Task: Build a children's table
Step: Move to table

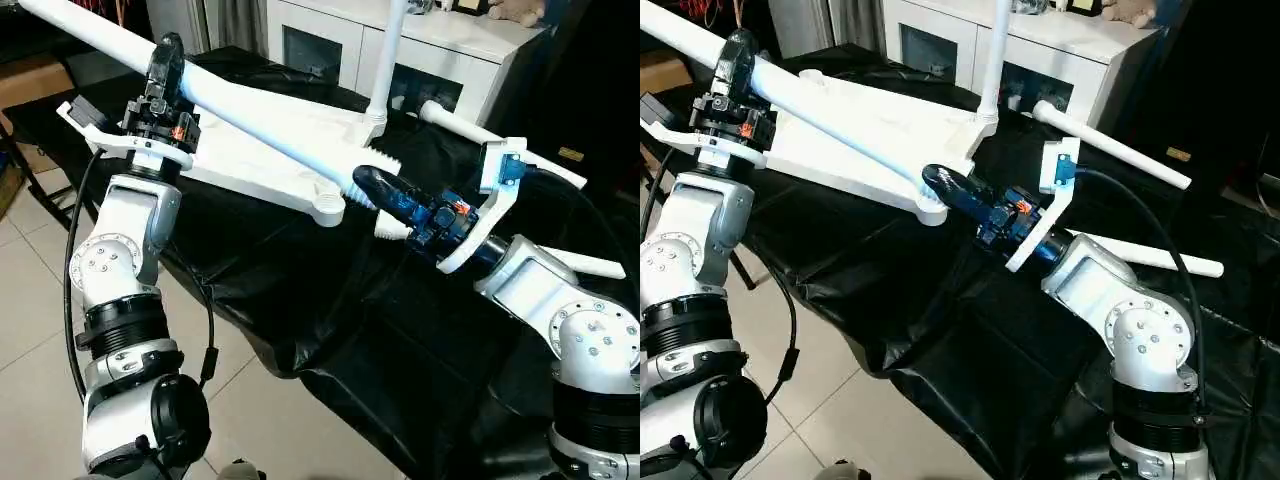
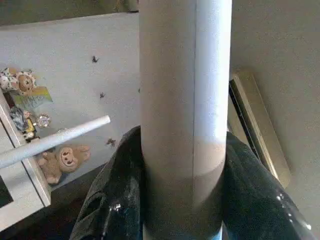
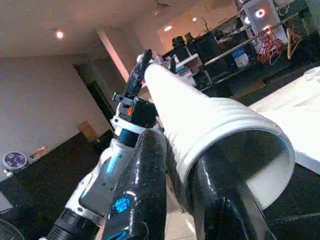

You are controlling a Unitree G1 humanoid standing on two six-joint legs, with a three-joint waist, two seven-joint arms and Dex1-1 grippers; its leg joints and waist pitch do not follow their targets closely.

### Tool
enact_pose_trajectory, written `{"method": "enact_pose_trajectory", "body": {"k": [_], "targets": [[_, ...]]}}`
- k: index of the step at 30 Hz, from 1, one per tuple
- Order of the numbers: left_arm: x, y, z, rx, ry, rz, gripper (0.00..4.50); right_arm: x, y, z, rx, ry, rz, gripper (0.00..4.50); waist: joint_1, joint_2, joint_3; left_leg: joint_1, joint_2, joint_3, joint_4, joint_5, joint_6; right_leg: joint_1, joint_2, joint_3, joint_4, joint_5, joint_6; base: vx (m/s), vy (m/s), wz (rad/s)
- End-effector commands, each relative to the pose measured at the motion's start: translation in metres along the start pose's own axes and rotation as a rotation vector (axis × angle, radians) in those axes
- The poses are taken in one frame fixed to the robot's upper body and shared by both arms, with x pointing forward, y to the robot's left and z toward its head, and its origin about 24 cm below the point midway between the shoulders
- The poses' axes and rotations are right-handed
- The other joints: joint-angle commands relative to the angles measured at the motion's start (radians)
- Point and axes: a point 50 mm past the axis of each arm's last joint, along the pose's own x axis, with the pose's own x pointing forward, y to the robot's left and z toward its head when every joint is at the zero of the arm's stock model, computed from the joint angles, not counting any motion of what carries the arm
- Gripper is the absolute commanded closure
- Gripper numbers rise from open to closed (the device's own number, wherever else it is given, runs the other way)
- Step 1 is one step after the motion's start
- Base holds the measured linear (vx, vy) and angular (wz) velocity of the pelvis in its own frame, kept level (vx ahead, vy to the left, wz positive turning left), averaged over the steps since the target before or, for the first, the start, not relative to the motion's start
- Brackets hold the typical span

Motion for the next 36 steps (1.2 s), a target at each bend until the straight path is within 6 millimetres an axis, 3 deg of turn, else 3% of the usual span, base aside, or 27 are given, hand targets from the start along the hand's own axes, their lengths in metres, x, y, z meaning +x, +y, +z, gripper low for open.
{"method": "enact_pose_trajectory", "body": {"k": [1, 11, 14, 17, 20, 24, 28, 29, 31, 32, 34, 35, 36], "targets": [[0.002, 0.0, -0.005, 0.029, 0.032, 0.009, 2.84, 0.002, 0.001, 0.003, -0.012, -0.014, 0.012, 4.19, 0.001, -0.001, -0.072, 0.027, -0.009, 0.019, -0.075, -0.248, -0.084, 0.041, -0.025, 0.01, -0.078, -0.18, -0.109, 0.0, 0.0, 0.0], [0.001, 0.001, -0.006, 0.036, 0.039, 0.021, 2.84, 0.002, 0.003, 0.006, -0.004, -0.04, 0.036, 4.49, 0.002, 0.001, -0.073, 0.027, -0.009, 0.019, -0.075, -0.246, -0.083, 0.041, -0.025, 0.01, -0.078, -0.176, -0.11, 0.0, 0.0, 0.0], [0.002, 0.008, -0.005, 0.059, 0.037, 0.095, 2.14, 0.003, 0.003, 0.008, 0.002, -0.063, 0.034, 4.5, 0.001, 0.002, -0.073, 0.027, -0.008, 0.018, -0.076, -0.252, -0.083, 0.041, -0.025, 0.009, -0.078, -0.176, -0.11, 0.0, 0.0, 0.0], [0.0, 0.008, 0.0, 0.035, 0.005, 0.104, 2.02, 0.002, -0.001, 0.011, 0.008, -0.097, 0.016, 4.5, 0.001, 0.002, -0.073, 0.028, -0.008, 0.018, -0.076, -0.253, -0.088, 0.039, -0.026, 0.009, -0.079, -0.188, -0.096, 0.0, 0.0, 0.0], [-0.003, 0.003, 0.002, 0.028, 0.021, 0.075, 1.71, 0.002, -0.004, 0.015, 0.011, -0.129, -0.01, 4.5, 0.001, 0.003, -0.074, 0.028, -0.008, 0.018, -0.076, -0.248, -0.092, 0.039, -0.025, 0.008, -0.075, -0.173, -0.111, 0.0, 0.0, 0.0], [-0.011, -0.002, 0.003, 0.027, 0.044, 0.073, 1.42, 0.0, -0.014, 0.026, 0.028, -0.225, -0.08, 4.5, -0.003, 0.013, -0.074, 0.028, -0.009, 0.018, -0.076, -0.263, -0.097, 0.038, -0.025, 0.007, -0.072, -0.166, -0.131, 0.0, 0.0, 0.0], [-0.018, 0.0, 0.002, 0.027, 0.062, 0.085, 1.27, -0.004, -0.019, 0.033, 0.024, -0.278, -0.126, 4.5, -0.003, 0.015, -0.073, 0.031, -0.01, 0.018, -0.076, -0.281, -0.095, 0.036, -0.021, 0.007, -0.078, -0.185, -0.111, 0.0, 0.0, 0.0], [-0.031, -0.004, 0.002, 0.112, 0.114, 0.098, 1.06, -0.02, -0.019, 0.043, -0.028, -0.28, -0.13, 4.5, -0.002, 0.033, -0.074, 0.031, -0.009, 0.014, -0.077, -0.284, -0.101, 0.037, -0.022, 0.007, -0.073, -0.176, -0.111, 0.0, 0.0, 0.0], [-0.037, -0.006, 0.001, 0.153, 0.14, 0.103, 1.06, -0.027, -0.019, 0.047, -0.055, -0.272, -0.126, 4.5, -0.004, 0.019, -0.076, 0.029, -0.005, 0.014, -0.077, -0.269, -0.092, 0.046, -0.018, 0.006, -0.073, -0.125, -0.103, 0.0, 0.0, 0.0], [-0.053, -0.007, 0.003, 0.296, 0.199, 0.148, 1.06, -0.04, -0.017, 0.054, -0.101, -0.25, -0.127, 4.5, -0.002, 0.028, -0.076, 0.029, -0.006, 0.015, -0.075, -0.258, -0.092, 0.044, -0.018, 0.007, -0.072, -0.11, -0.1, 0.0, 0.0, 0.0], [-0.062, -0.005, 0.006, 0.391, 0.221, 0.199, 1.06, -0.048, -0.017, 0.057, -0.124, -0.229, -0.132, 4.5, -0.004, 0.03, -0.075, 0.027, -0.005, 0.015, -0.076, -0.253, -0.081, 0.046, -0.016, 0.006, -0.075, -0.102, -0.085, 0.0, 0.0, 0.0], [-0.076, 0.0, 0.012, 0.614, 0.272, 0.308, 1.06, -0.059, -0.018, 0.06, -0.19, -0.173, -0.161, 4.5, -0.003, 0.025, -0.072, 0.028, -0.005, 0.016, -0.078, -0.268, -0.07, 0.046, -0.017, 0.006, -0.086, -0.15, -0.062, 0.0, 0.0, 0.0], [-0.081, 0.002, 0.014, 0.738, 0.303, 0.353, 1.06, -0.064, -0.021, 0.063, -0.216, -0.161, -0.191, 4.5, -0.002, 0.026, -0.072, 0.029, -0.004, 0.015, -0.078, -0.27, -0.069, 0.046, -0.017, 0.007, -0.086, -0.167, -0.052, 0.0, 0.0, 0.0]]}}
